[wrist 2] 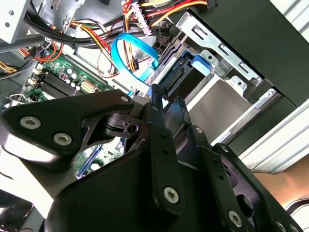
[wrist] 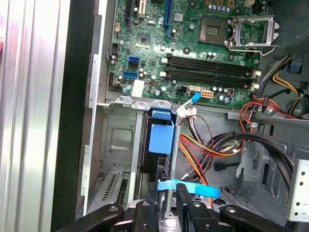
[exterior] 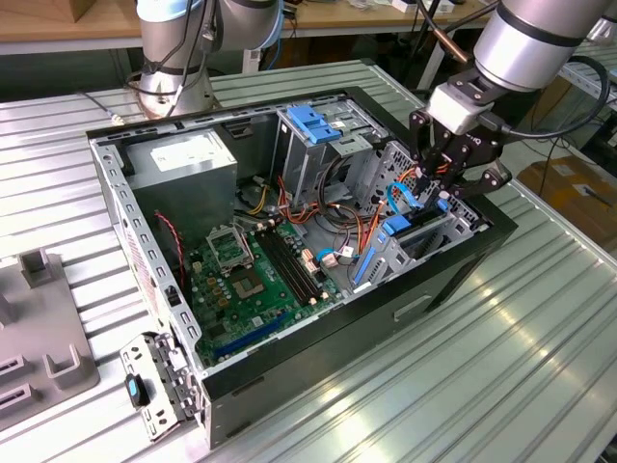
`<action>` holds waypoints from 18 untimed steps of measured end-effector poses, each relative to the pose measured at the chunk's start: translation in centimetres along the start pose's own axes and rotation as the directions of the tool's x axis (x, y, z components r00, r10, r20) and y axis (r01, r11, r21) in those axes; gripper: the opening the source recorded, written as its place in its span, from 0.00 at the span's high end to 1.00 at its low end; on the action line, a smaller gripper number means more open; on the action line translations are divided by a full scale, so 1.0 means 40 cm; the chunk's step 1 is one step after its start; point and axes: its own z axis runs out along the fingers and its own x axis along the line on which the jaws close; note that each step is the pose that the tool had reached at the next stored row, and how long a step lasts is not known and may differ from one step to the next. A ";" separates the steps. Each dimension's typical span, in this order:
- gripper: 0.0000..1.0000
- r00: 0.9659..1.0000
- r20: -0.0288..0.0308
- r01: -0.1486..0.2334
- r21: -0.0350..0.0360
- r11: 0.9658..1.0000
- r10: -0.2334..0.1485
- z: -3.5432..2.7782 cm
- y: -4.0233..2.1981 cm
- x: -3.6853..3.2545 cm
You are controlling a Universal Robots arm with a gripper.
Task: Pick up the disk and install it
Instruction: 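Insert the second disk wire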
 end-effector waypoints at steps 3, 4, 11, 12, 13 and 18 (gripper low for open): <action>0.70 1.000 0.000 0.000 0.000 1.000 0.000 0.000 0.000 0.000; 0.70 1.000 0.000 0.000 0.000 1.000 0.000 0.000 -0.001 0.000; 0.70 1.000 0.000 0.000 0.000 1.000 0.000 -0.018 -0.001 0.000; 0.70 1.000 0.000 0.000 0.000 1.000 0.000 -0.020 -0.002 0.000; 0.70 1.000 0.000 0.000 0.000 1.000 0.000 -0.021 -0.002 0.000; 0.70 1.000 0.000 0.000 0.000 1.000 0.000 -0.023 -0.002 -0.001</action>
